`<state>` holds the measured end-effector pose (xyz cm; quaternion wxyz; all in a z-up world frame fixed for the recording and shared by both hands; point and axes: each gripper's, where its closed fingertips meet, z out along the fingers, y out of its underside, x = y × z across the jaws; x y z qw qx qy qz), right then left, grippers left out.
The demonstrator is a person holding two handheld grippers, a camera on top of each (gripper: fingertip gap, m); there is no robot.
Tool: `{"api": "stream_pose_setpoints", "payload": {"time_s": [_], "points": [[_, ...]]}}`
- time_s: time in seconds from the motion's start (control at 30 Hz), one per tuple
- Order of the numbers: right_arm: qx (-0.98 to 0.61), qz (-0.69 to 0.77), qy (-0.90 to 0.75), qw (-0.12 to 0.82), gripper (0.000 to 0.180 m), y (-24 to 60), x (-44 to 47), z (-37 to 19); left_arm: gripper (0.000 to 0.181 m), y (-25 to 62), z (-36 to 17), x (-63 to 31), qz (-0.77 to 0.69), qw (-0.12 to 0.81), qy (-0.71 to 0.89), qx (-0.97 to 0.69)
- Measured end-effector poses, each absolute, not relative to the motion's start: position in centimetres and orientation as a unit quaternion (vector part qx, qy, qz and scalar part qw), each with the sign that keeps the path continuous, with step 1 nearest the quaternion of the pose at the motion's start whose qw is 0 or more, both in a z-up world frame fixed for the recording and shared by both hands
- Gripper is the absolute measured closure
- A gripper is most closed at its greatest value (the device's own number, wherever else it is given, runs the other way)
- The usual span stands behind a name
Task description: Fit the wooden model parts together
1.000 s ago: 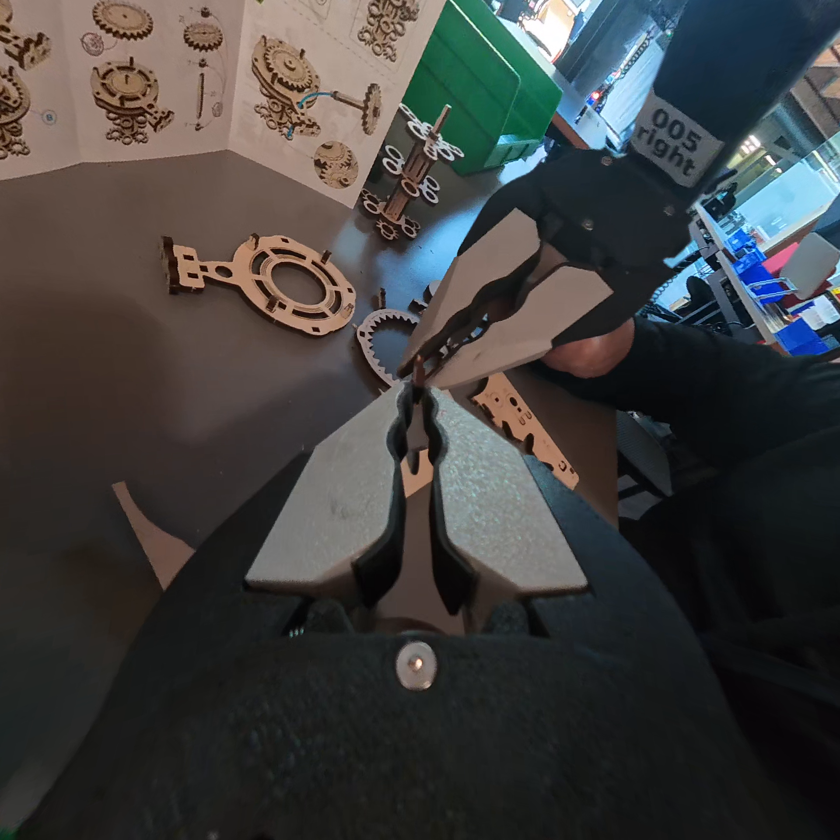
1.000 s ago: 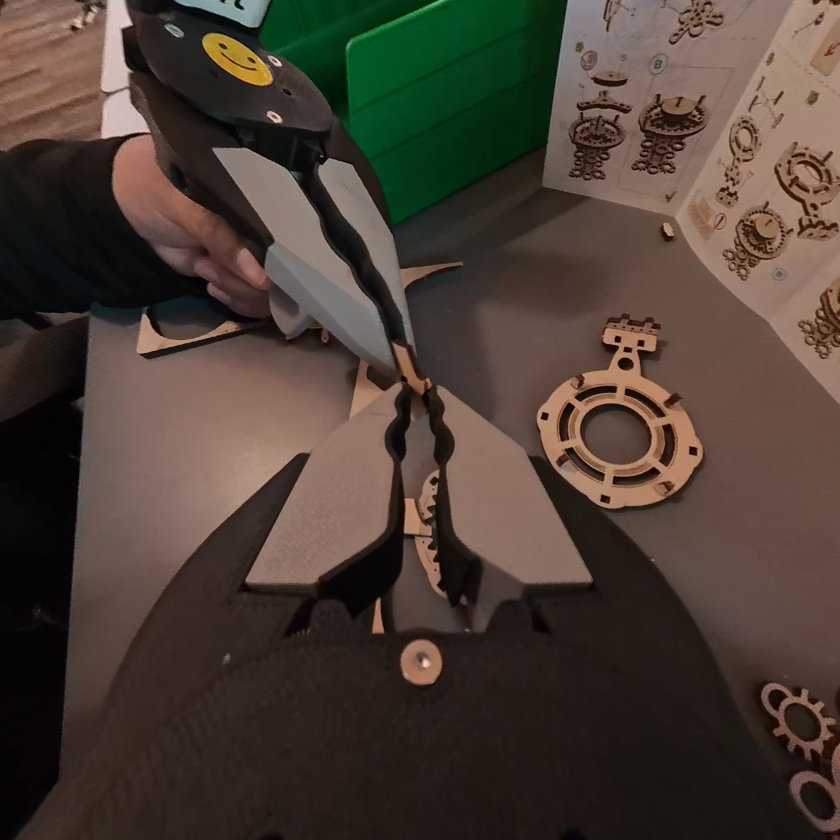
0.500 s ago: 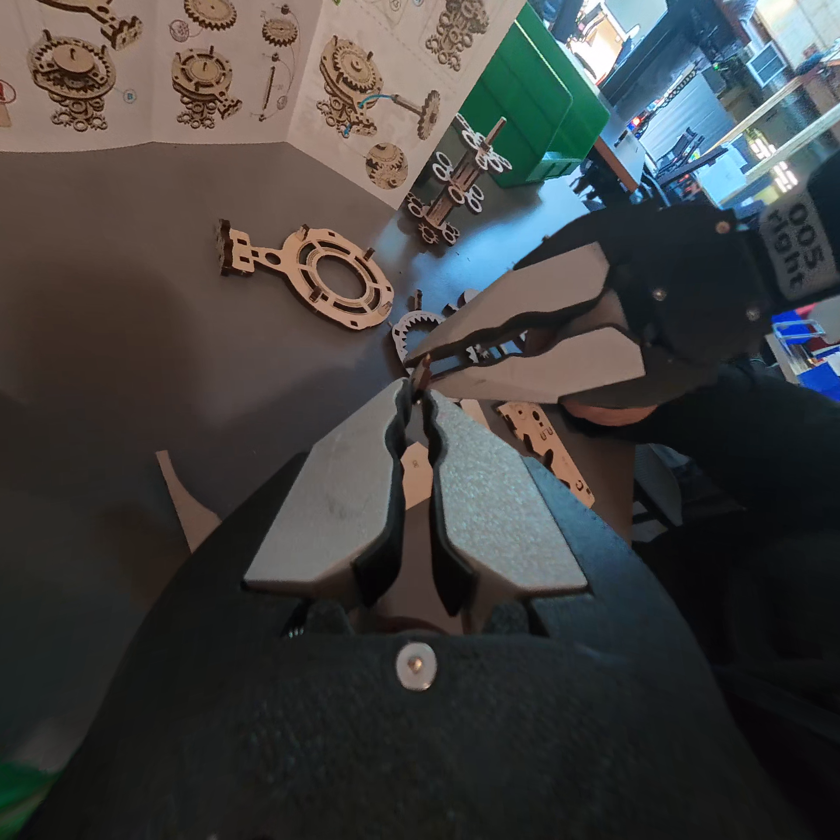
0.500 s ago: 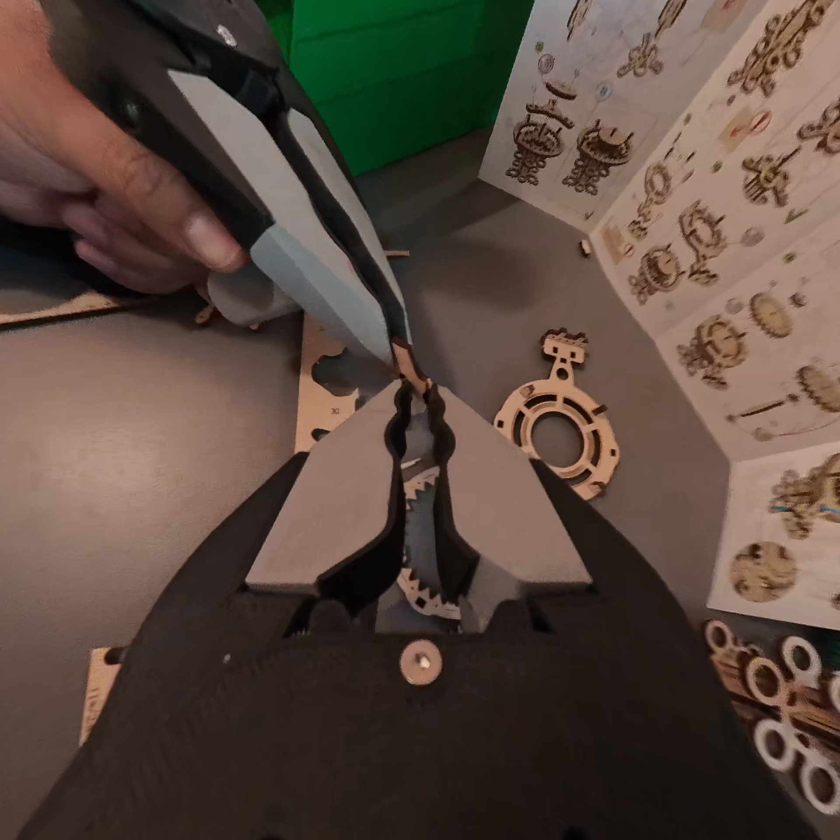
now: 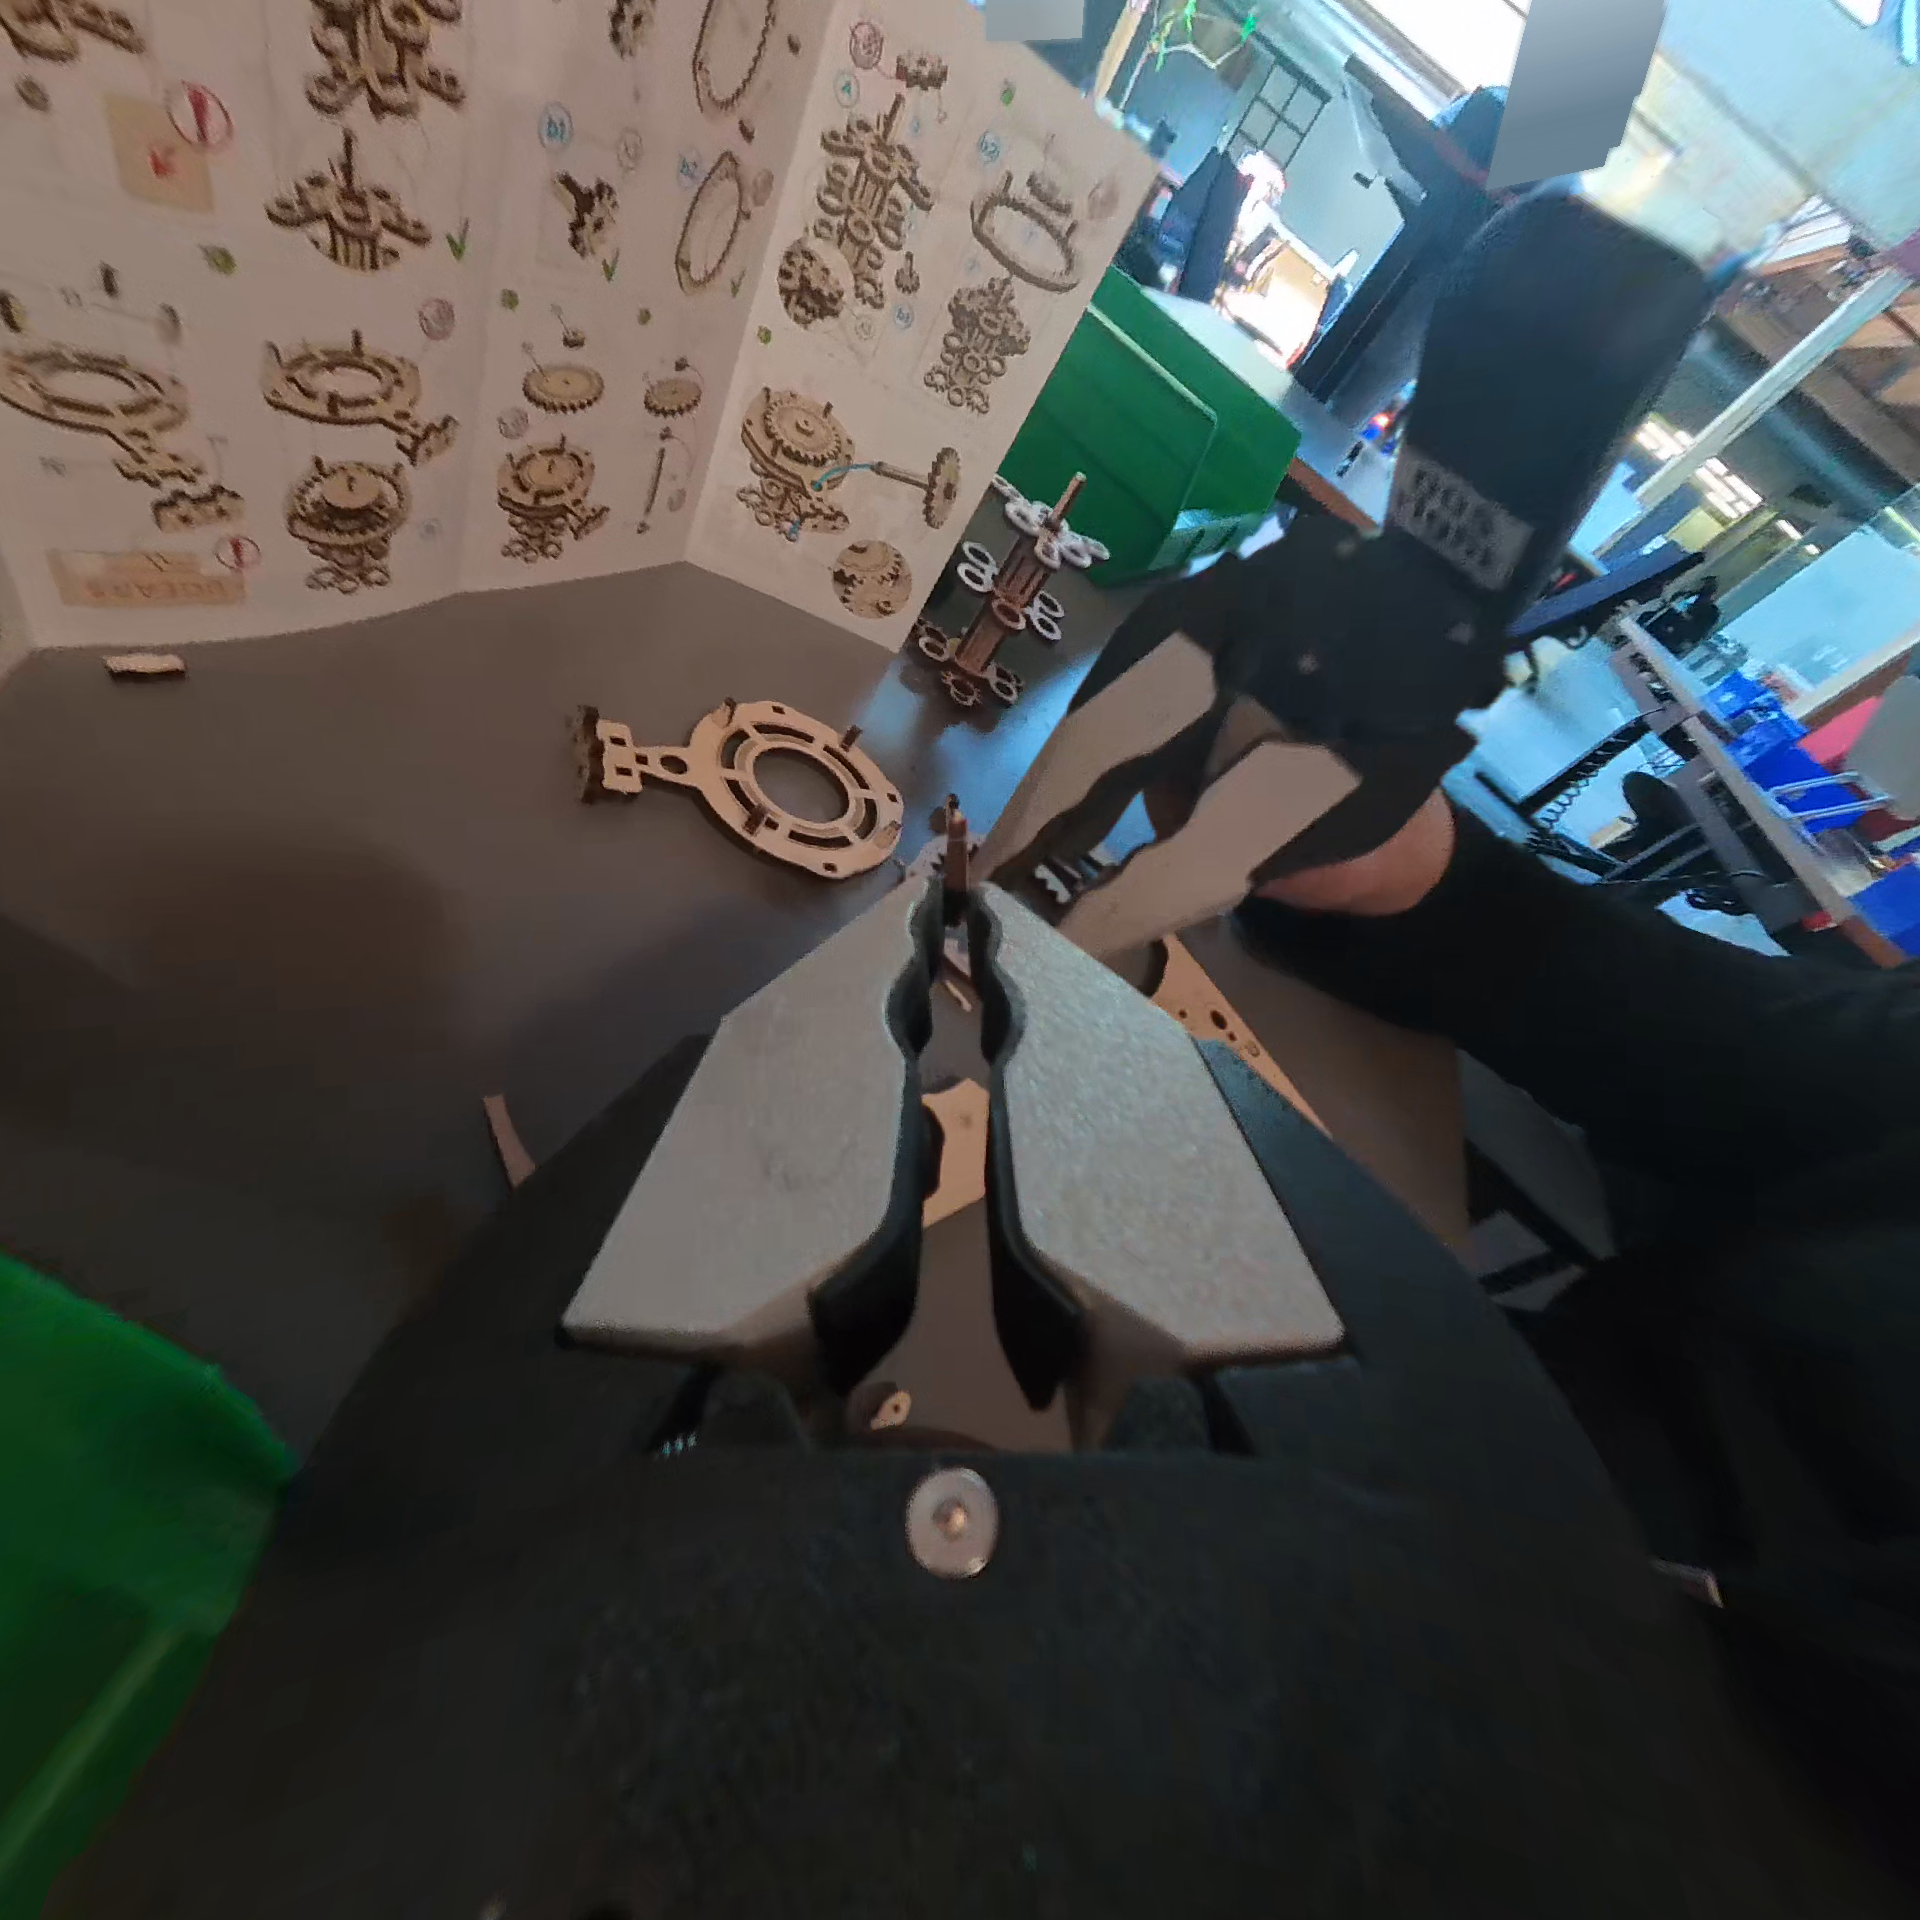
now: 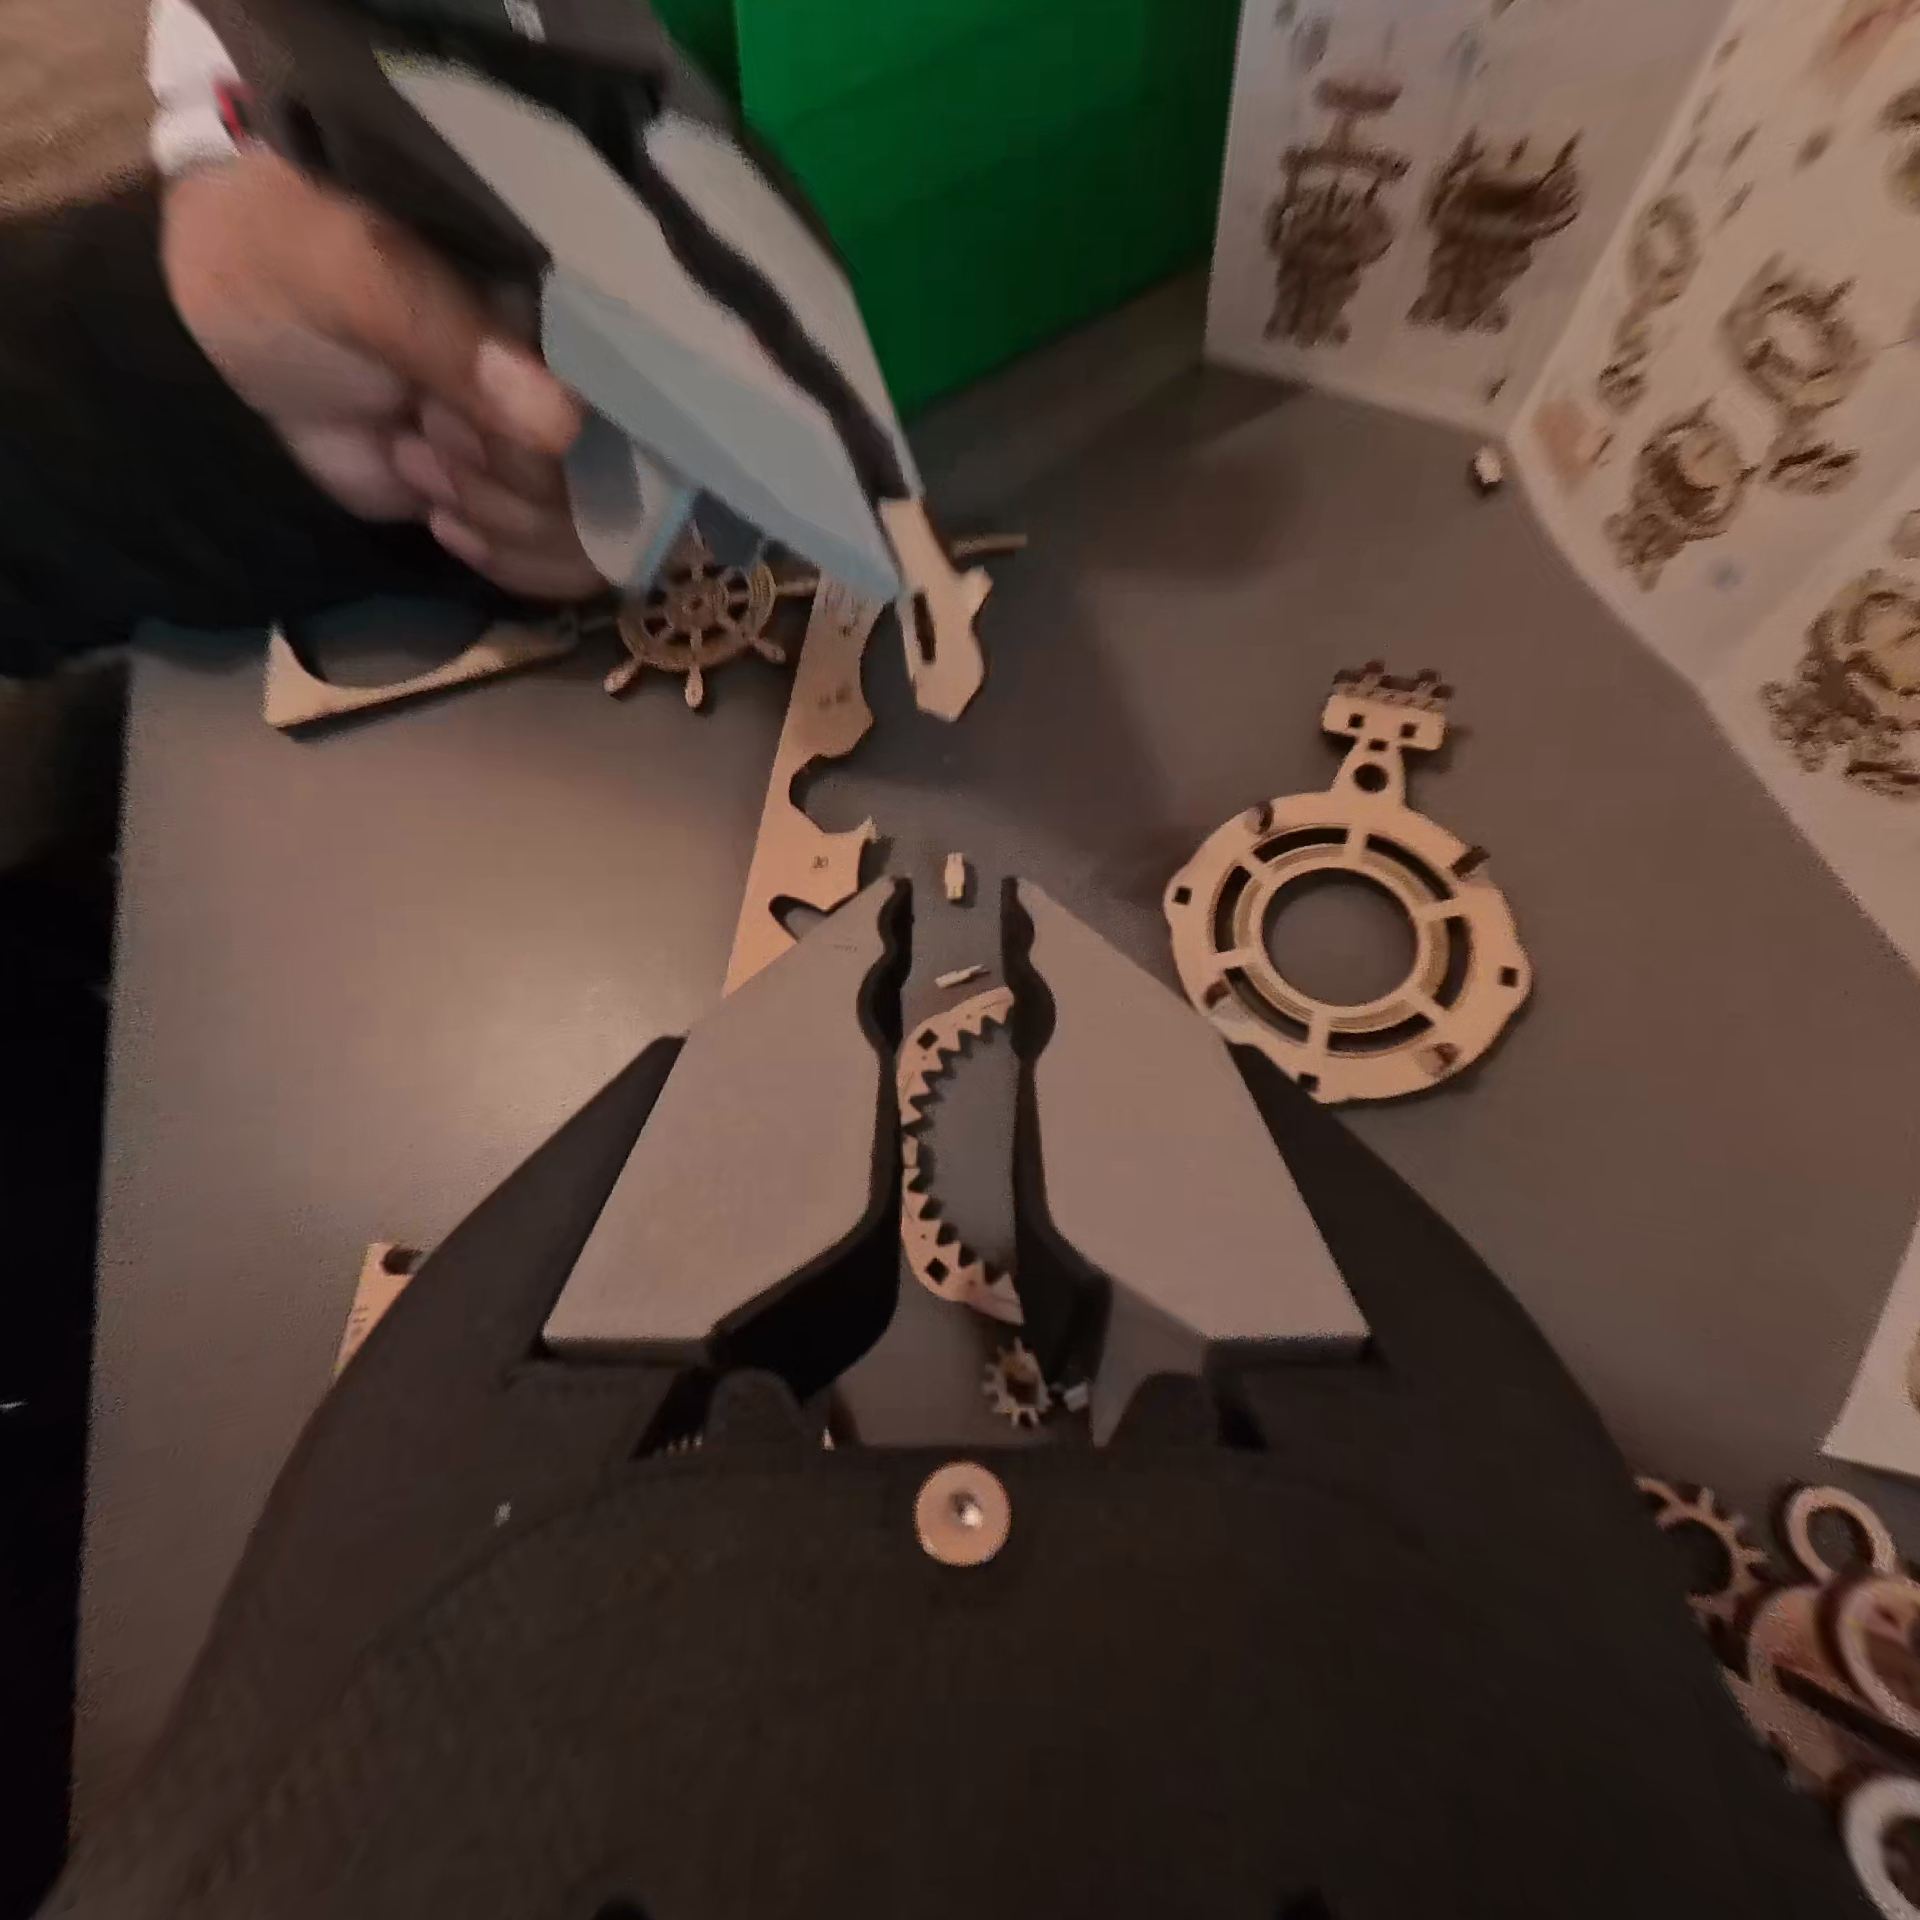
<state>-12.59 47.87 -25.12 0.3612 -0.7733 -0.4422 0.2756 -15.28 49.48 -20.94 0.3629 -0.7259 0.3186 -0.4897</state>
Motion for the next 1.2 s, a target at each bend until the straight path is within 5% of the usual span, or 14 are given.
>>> {"api": "stream_pose_setpoints", "payload": {"time_s": [0.2,0.43,0.77,0.97,1.2], "points": [[-0.782,0.179,-0.488,0.343,0.163,48.7,-13.7,-27.5,0.181,50.2,-18.6,-17.3,-0.482,0.407,0.309,-0.712],[-0.795,0.220,-0.470,0.314,0.179,49.9,-15.0,-27.8,0.181,51.2,-16.1,-19.8,-0.479,0.455,0.282,-0.695],[-0.831,0.212,-0.416,0.303,0.179,58.5,-17.2,-25.8,0.181,52.7,-14.9,-22.0,-0.483,0.482,0.241,-0.690],[-0.844,0.211,-0.388,0.302,0.154,61.2,-17.5,-24.3,0.181,52.5,-14.4,-22.1,-0.493,0.483,0.239,-0.683],[-0.858,0.167,-0.378,0.304,0.157,63.5,-17.9,-25.1,0.181,52.5,-13.9,-22.4,-0.495,0.493,0.234,-0.677]]}}
